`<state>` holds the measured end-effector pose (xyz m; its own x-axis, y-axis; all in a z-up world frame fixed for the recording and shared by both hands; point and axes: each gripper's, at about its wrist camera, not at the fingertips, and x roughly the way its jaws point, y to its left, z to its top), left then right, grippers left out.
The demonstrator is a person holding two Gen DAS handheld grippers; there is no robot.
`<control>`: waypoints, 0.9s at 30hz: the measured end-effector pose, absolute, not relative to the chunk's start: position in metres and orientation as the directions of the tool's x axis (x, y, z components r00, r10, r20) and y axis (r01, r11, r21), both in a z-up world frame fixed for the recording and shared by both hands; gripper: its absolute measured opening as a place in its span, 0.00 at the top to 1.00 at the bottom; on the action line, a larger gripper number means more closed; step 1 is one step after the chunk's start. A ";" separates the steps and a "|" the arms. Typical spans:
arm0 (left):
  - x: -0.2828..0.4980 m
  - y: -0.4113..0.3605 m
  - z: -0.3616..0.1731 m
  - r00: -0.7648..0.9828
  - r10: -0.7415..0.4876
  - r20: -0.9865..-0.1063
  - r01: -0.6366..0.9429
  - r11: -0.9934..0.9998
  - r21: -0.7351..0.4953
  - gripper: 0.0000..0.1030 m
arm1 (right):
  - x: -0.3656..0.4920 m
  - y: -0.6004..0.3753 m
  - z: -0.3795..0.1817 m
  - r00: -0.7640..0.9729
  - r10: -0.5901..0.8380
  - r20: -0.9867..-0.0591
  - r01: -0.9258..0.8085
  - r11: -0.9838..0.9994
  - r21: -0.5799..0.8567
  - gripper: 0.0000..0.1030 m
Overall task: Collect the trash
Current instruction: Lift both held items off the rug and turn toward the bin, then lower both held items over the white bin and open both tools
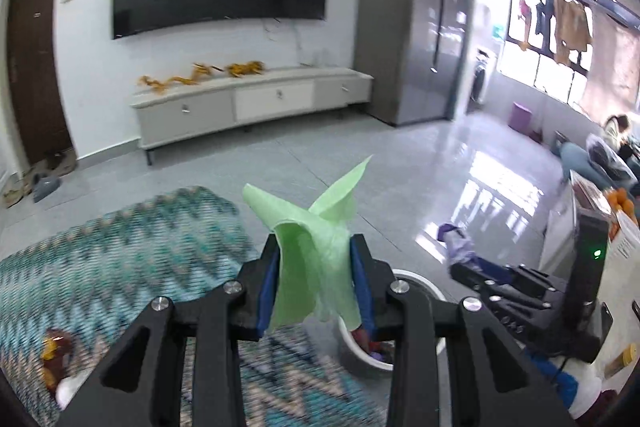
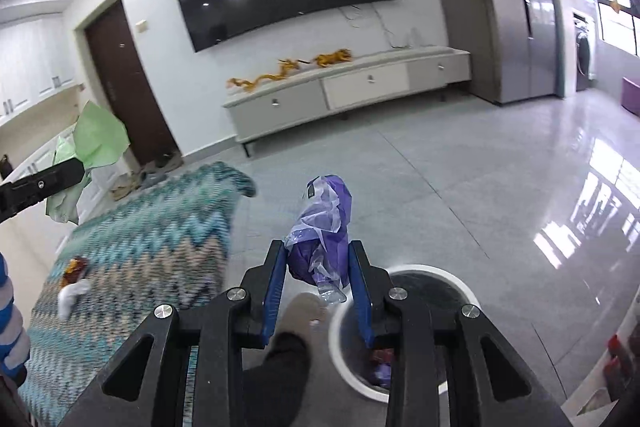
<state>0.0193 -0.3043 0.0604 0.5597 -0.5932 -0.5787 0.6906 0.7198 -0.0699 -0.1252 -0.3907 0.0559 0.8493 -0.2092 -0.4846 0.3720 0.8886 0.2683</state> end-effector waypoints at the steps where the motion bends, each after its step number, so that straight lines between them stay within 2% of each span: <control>1: 0.021 -0.313 0.059 0.549 -0.597 -0.585 0.697 0.713 -0.075 0.69 | -0.124 -0.395 0.052 0.844 -0.215 -0.492 0.383 0.884 0.270 0.71; 8: 0.033 -0.378 0.046 0.480 -0.616 -0.625 0.731 0.675 -0.104 0.69 | -0.122 -0.430 0.028 0.816 -0.239 -0.526 0.442 0.844 0.302 0.71; 17: 0.046 -0.437 0.004 0.389 -0.589 -0.708 0.734 0.663 -0.148 0.69 | -0.115 -0.468 -0.006 0.758 -0.271 -0.593 0.514 0.808 0.287 0.71; 27: 0.039 -0.477 -0.022 0.374 -0.558 -0.741 0.764 0.638 -0.095 0.69 | -0.112 -0.503 -0.059 0.682 -0.257 -0.684 0.587 0.751 0.303 0.71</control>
